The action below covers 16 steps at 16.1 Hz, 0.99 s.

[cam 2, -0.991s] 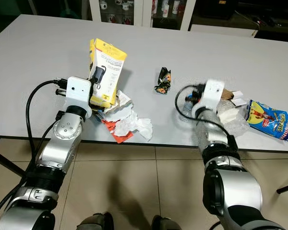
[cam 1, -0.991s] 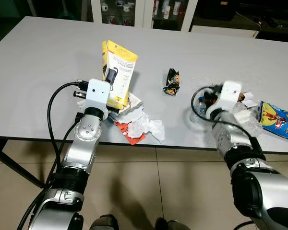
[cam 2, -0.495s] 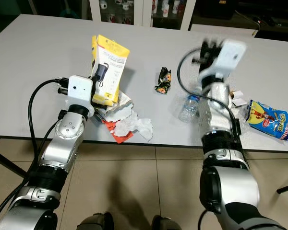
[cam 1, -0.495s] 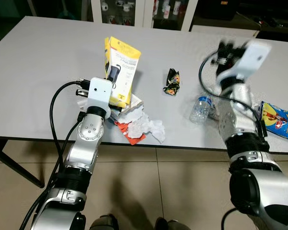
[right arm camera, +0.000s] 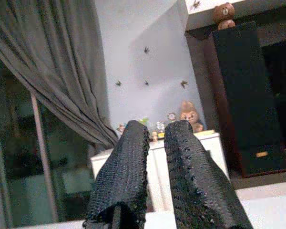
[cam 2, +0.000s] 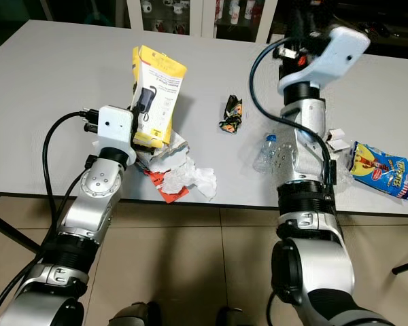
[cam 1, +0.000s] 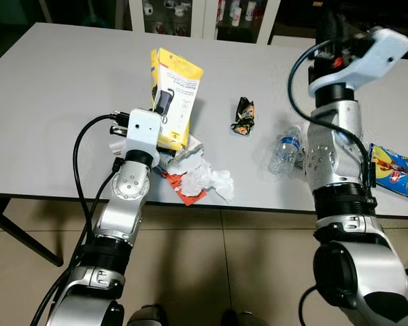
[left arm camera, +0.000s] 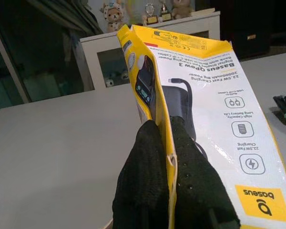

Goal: Picking trash to rubbish bin

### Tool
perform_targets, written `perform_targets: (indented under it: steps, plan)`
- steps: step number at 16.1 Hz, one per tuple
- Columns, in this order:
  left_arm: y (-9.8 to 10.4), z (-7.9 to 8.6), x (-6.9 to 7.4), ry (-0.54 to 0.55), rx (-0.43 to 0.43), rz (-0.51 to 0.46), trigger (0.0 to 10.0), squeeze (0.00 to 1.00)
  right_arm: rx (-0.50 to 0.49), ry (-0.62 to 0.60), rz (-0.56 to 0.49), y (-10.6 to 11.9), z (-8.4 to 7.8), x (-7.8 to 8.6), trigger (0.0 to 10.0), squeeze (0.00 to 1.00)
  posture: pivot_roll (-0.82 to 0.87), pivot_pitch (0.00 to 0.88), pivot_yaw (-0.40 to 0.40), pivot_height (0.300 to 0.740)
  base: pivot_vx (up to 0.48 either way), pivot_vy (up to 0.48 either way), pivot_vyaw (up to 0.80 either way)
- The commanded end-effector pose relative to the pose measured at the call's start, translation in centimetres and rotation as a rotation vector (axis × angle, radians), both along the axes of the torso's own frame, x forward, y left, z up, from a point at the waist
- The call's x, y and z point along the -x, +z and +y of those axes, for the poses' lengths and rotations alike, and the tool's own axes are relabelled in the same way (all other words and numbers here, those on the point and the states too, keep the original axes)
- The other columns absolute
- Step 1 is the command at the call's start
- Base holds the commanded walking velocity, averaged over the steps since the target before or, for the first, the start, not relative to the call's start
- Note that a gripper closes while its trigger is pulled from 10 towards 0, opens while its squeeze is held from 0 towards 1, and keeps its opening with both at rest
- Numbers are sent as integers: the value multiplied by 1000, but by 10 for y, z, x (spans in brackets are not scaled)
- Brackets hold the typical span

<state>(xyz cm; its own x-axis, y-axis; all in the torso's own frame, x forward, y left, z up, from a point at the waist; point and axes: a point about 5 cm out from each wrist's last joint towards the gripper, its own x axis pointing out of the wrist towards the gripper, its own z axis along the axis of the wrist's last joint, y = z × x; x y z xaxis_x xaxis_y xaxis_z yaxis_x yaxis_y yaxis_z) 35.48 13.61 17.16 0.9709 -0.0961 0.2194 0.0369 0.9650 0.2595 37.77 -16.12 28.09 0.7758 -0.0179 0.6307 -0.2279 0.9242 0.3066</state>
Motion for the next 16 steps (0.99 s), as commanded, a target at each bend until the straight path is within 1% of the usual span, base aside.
perform_targets:
  steps: [1,2,3,4,5,6,7,8,9,10,11,13,16]
  plan:
    - [7,-3,-1,-5,13,-30,10000,0,-46,18,-13,4,-6,2,10000,0,12,89,-77,740,0,0,0]
    - [7,-3,-1,-5,14,-31,10000,0,-58,25,-12,4,-6,3,10000,0,12,89,-77,740,0,0,0]
    - [7,-4,-1,-6,17,-33,10000,0,-132,75,-8,3,-5,3,10000,0,12,89,-77,740,0,0,0]
    - [7,-4,0,-8,18,-33,10000,0,-128,87,0,3,-4,3,10000,0,11,88,-76,740,0,0,0]
    - [7,-4,0,-9,19,-33,10000,0,-79,77,14,1,-2,3,10000,0,8,90,-75,740,0,0,0]
    - [6,-6,0,-12,16,-32,10000,0,-27,76,53,-5,2,2,10000,0,9,89,-76,740,0,0,0]
    - [6,-6,-1,-13,15,-32,10000,0,-12,82,73,-10,3,1,10000,0,9,89,-76,740,0,0,0]
    - [6,-6,-1,-13,14,-32,10000,0,1,82,93,-13,4,0,10000,973,11,88,-77,740,0,0,0]
    - [6,-6,-1,-12,14,-32,10000,0,6,79,105,-15,4,-1,10000,1000,10,86,-76,740,0,0,0]
    - [6,-6,-1,-13,14,-32,10000,0,36,63,162,-25,4,-3,10000,1000,10,84,-76,740,0,0,0]
    - [6,-5,-1,-13,13,-32,10000,0,50,52,196,-31,3,-4,10000,1000,12,83,-76,740,0,0,0]
    - [6,-5,-2,-12,13,-32,10000,0,67,59,207,-37,3,-3,10000,1000,12,84,-76,740,0,0,0]
    - [6,-5,-1,-14,8,-31,10000,0,91,42,266,-53,0,-2,10000,1000,11,83,-75,740,0,0,0]
